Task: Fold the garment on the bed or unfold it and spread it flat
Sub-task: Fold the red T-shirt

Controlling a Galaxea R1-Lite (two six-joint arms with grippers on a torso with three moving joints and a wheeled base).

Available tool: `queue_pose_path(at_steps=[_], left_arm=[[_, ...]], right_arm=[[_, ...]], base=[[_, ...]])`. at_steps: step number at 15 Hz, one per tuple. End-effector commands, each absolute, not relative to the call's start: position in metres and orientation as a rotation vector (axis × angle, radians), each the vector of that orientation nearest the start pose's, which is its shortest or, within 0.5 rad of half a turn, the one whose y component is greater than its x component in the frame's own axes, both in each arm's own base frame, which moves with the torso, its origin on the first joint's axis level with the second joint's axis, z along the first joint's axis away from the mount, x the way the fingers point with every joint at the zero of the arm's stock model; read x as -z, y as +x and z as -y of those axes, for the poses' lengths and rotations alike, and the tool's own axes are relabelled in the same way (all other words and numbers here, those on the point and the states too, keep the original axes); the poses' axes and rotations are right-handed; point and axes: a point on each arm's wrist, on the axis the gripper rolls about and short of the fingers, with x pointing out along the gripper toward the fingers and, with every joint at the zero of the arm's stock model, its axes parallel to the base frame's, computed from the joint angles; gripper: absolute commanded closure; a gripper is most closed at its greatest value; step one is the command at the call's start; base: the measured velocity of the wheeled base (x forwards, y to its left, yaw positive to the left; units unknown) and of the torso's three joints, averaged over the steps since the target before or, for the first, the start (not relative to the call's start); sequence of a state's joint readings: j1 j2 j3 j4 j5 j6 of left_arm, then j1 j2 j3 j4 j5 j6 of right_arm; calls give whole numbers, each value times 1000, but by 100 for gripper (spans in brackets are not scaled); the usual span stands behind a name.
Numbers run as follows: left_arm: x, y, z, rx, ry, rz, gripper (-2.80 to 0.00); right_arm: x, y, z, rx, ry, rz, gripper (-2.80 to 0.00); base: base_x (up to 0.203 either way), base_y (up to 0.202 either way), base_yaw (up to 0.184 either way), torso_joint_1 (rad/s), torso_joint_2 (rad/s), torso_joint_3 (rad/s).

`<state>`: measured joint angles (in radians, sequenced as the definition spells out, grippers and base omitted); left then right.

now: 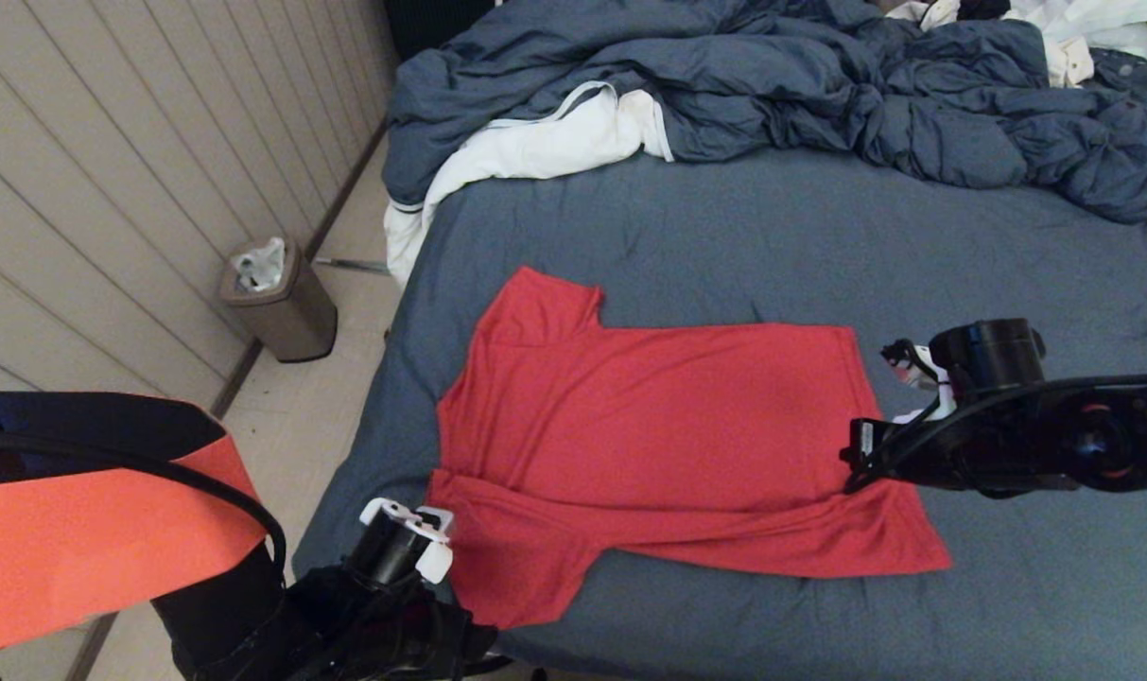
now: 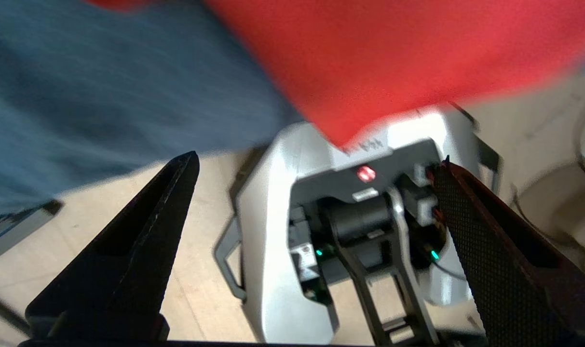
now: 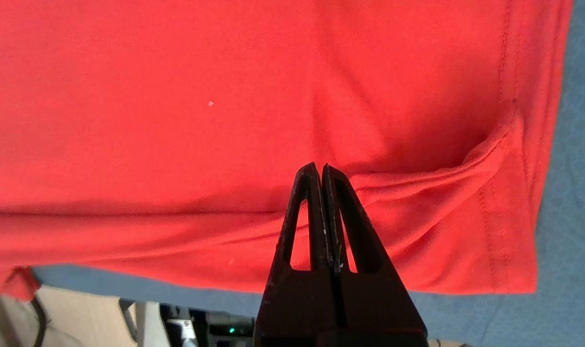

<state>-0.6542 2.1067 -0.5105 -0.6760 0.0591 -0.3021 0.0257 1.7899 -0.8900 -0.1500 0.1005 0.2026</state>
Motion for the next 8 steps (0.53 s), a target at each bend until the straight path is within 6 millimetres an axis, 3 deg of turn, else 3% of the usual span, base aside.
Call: queue_pose_path(at_steps=[1,8], left_arm=[[11,238,172,382,47,-960,-280],[7,269,173,300,-3,-990,-280]], right_arm=[[-137,306,-10,-50,224,-748,0],[-137,306,-6,-49,233,-745,0]], base=[[0,0,0,0,0,0],[0,0,0,0,0,0]])
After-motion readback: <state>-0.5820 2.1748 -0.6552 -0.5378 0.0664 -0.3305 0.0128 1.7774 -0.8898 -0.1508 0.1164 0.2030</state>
